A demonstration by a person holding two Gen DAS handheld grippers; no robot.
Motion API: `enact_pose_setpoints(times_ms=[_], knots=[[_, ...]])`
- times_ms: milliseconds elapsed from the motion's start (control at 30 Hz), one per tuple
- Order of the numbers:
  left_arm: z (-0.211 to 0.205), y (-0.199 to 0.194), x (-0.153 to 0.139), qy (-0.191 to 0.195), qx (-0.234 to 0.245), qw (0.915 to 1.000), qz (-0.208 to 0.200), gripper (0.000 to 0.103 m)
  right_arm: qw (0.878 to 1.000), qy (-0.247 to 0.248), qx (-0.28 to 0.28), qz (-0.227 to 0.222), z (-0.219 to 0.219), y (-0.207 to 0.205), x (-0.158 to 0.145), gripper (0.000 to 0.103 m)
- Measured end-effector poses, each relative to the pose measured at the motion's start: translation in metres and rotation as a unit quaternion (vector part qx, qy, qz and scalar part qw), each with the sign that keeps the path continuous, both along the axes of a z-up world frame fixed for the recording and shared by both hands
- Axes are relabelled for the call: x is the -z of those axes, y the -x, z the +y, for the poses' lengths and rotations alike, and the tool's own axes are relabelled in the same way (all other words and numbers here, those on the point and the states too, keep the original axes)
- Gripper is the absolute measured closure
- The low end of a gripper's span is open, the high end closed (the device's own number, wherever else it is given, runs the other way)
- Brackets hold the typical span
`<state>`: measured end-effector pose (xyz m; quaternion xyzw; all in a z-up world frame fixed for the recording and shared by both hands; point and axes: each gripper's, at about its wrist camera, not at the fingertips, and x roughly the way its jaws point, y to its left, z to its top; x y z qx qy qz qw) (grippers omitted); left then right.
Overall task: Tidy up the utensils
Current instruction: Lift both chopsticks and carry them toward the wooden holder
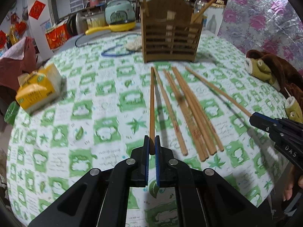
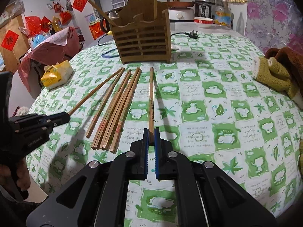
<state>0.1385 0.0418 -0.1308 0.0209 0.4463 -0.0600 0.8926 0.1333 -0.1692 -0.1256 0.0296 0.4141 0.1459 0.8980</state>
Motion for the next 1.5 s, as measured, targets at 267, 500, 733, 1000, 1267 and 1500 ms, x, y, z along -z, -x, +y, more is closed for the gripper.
enact_pose_setpoints(times_ms=[267,500,733,1000,1267,1500], knots=[[0.005,0.003,-0.035,-0.017,0.003,0.9989,-0.043,0.097,1.0,-0.008,0.004,-0.025,-0.009,0.002,-0.024,0.097],[0.005,0.006,-0.067,-0.029,0.023,0.9971,-0.066,0.097,0.998,-0.02,-0.003,-0.059,-0.012,0.004,-0.061,0.097],[0.004,0.009,-0.084,-0.031,0.045,0.9964,-0.065,0.097,0.996,-0.027,-0.006,-0.087,-0.014,0.003,-0.089,0.097],[0.008,0.014,-0.102,-0.032,0.064,0.9953,-0.065,0.097,0.994,-0.031,-0.008,-0.107,-0.016,0.001,-0.109,0.097],[0.006,0.014,-0.131,-0.042,0.08,0.9924,-0.084,0.097,0.989,-0.042,-0.013,-0.143,-0.023,0.006,-0.145,0.097],[0.001,-0.003,-0.141,-0.052,0.086,0.9914,-0.084,0.097,0.983,-0.042,-0.012,-0.178,-0.025,-0.001,-0.179,0.097]])
